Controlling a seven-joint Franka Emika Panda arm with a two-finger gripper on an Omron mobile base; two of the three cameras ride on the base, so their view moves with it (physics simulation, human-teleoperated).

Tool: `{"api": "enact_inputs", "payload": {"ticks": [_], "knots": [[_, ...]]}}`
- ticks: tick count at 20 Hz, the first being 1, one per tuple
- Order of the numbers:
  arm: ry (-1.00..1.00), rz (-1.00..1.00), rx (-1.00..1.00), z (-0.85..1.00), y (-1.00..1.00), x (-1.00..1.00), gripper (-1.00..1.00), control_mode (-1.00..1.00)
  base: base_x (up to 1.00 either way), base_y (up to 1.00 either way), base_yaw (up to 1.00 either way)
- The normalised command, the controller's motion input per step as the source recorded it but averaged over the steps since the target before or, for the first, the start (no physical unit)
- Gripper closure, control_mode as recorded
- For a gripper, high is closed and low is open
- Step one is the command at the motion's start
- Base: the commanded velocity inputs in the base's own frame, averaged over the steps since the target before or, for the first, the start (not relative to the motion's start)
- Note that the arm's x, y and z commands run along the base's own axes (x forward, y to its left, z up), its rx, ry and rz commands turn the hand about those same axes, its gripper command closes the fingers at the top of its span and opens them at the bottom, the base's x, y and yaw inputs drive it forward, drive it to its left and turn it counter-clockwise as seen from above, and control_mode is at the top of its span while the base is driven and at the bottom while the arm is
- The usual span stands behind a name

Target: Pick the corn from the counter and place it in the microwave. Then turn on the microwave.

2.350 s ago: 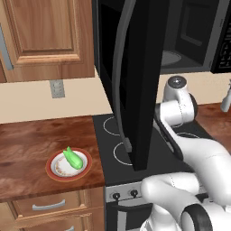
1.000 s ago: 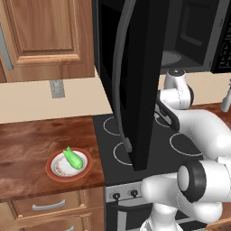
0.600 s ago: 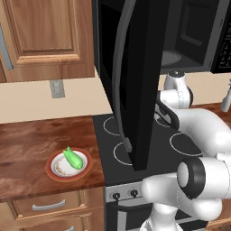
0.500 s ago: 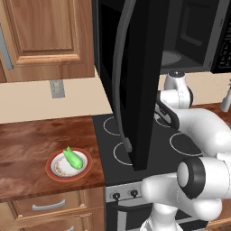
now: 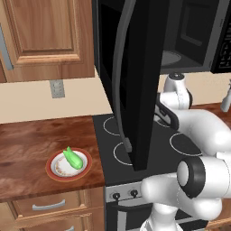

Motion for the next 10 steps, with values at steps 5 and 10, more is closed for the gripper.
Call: {"api": "enact_inputs", "payload": {"ticks": [5,10], "knots": [[0.0,0.0,0.0,-0.11,0.1,0.0,-1.0,-1.0,0.0,0.0,0.0],[0.0,0.0,0.0,-0.09,0.14,0.0,-1.0,-1.0,0.0,0.0,0.0]]}}
